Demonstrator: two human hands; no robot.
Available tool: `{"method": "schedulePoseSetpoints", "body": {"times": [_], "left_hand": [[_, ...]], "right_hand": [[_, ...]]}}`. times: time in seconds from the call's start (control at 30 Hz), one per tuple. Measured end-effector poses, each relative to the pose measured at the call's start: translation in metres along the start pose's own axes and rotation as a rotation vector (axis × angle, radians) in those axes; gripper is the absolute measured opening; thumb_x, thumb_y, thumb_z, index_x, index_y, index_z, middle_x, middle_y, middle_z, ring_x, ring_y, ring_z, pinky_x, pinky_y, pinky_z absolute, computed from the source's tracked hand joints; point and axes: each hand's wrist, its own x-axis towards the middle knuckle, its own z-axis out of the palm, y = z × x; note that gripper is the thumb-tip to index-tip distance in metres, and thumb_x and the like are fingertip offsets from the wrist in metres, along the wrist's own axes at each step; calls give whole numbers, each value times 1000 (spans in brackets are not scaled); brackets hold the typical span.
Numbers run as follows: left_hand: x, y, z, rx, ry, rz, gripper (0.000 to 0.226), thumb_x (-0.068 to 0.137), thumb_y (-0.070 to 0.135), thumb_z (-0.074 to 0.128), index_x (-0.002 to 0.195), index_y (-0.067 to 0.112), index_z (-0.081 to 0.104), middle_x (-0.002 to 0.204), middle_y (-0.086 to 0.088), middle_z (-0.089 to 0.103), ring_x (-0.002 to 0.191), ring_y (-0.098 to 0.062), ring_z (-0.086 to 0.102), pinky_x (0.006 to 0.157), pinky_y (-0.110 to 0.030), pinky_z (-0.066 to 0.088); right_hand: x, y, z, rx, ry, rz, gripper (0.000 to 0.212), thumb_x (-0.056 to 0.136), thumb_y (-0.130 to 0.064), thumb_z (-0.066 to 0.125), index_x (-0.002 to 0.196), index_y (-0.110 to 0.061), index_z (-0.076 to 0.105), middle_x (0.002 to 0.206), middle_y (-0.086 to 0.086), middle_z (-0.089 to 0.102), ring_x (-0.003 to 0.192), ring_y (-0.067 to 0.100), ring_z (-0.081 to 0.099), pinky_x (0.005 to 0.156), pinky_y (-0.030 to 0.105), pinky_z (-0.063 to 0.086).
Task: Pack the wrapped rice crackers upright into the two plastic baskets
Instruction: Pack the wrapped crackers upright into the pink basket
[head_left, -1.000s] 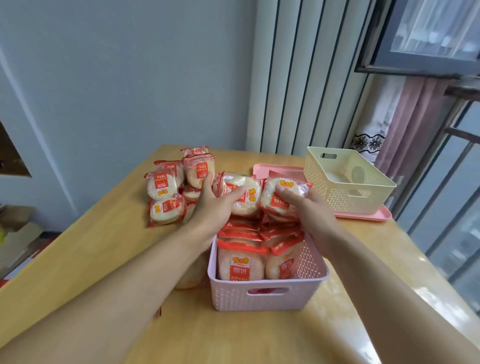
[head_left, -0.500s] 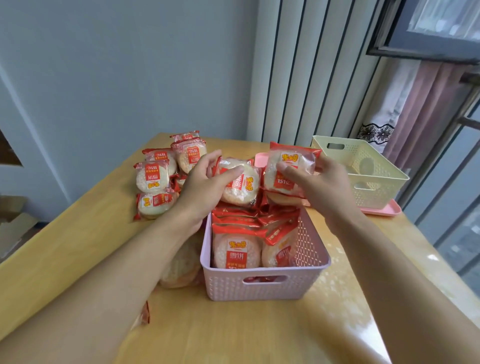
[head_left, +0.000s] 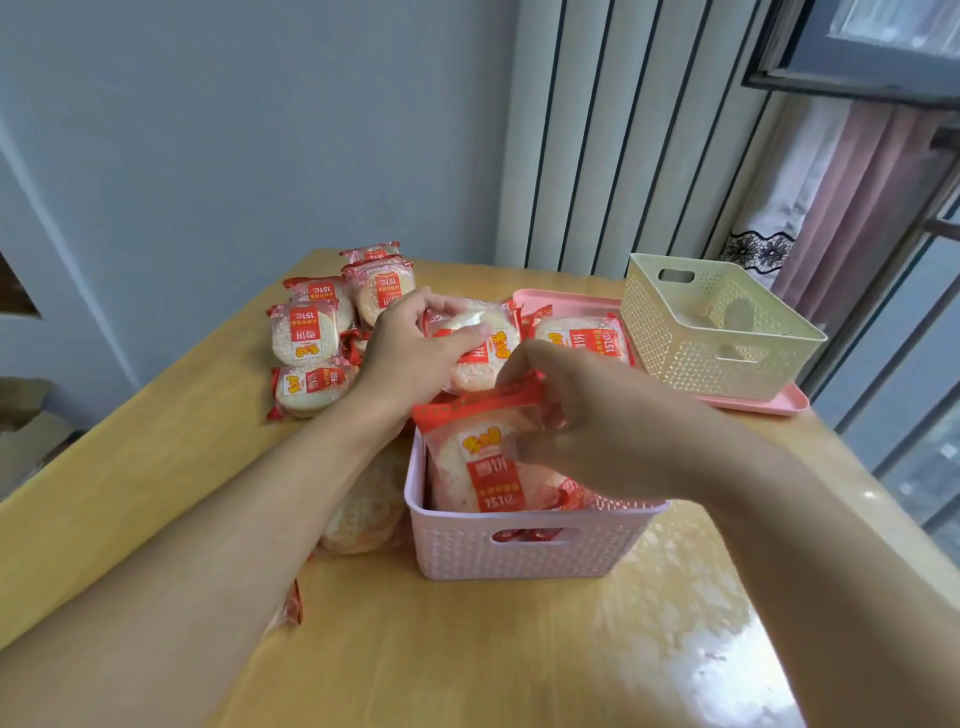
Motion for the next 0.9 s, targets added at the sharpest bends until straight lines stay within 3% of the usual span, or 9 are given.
{"method": "schedulePoseSetpoints", "body": {"times": [0.1,0.23,0.4,0.47,0.57,0.67,0.73,0.83,0.9], "left_hand": [[-1,2,-1,0,8,-17,27,64,45,87,81,33,70,141,1,59,124,-17,60,107,-44,47],[-1,5,-1,-33,-1,-21,28,67,39,89,82,27,68,150,1,51,130,-16,55,109,-44,46],[-1,5,-1,-22,-13,-18,26,69,43,87,79,28,69,149,0,52,129,-17,56,109,-47,46],[-1,4,-2,-9,-12,-12,21,77,33,86,82,23,68,151,0,49,131,-14,52,111,-44,43],[-1,4,-3,-51,-1,0,20,78,30,86,83,20,68,148,1,53,127,-13,53,109,-44,46],[2,2,-5,-93,17,-16,21,77,31,86,82,20,69,143,3,56,123,-15,58,102,-45,52],[3,3,-5,-105,28,-11,21,77,32,86,81,21,69,142,4,57,122,-16,60,101,-46,53],[2,0,-3,-104,26,-13,21,77,34,86,82,22,68,142,3,57,123,-17,59,101,-45,53],[0,0,-1,-113,14,-27,23,75,38,86,82,25,67,136,-1,62,118,-20,64,97,-47,55]], "right_hand": [[-1,-4,9,-202,-9,27,29,79,-35,80,95,-32,57,88,-11,58,78,11,55,62,31,45],[2,-3,20,-444,26,41,45,71,-46,82,67,-26,42,70,-10,47,66,18,48,49,25,27],[5,0,26,-496,56,26,47,69,-57,79,63,-24,45,66,-9,52,68,21,54,49,26,28],[3,0,22,-456,44,24,49,66,-70,76,70,-25,56,70,-10,58,68,17,56,53,26,36],[0,-3,9,-192,74,83,54,63,-81,68,80,-29,66,77,-12,67,71,9,63,63,30,51],[10,18,-10,-86,390,145,38,78,-69,68,85,-32,66,82,-14,67,76,9,64,64,31,49],[18,44,-20,-124,511,249,48,85,-66,62,114,-28,65,102,-4,69,94,19,65,75,34,49],[28,78,-18,-59,380,394,81,89,-70,51,149,-16,42,137,11,61,122,30,59,95,41,48],[32,84,-11,139,318,392,73,92,-60,57,146,-13,47,128,8,66,110,26,63,85,36,49]]}}
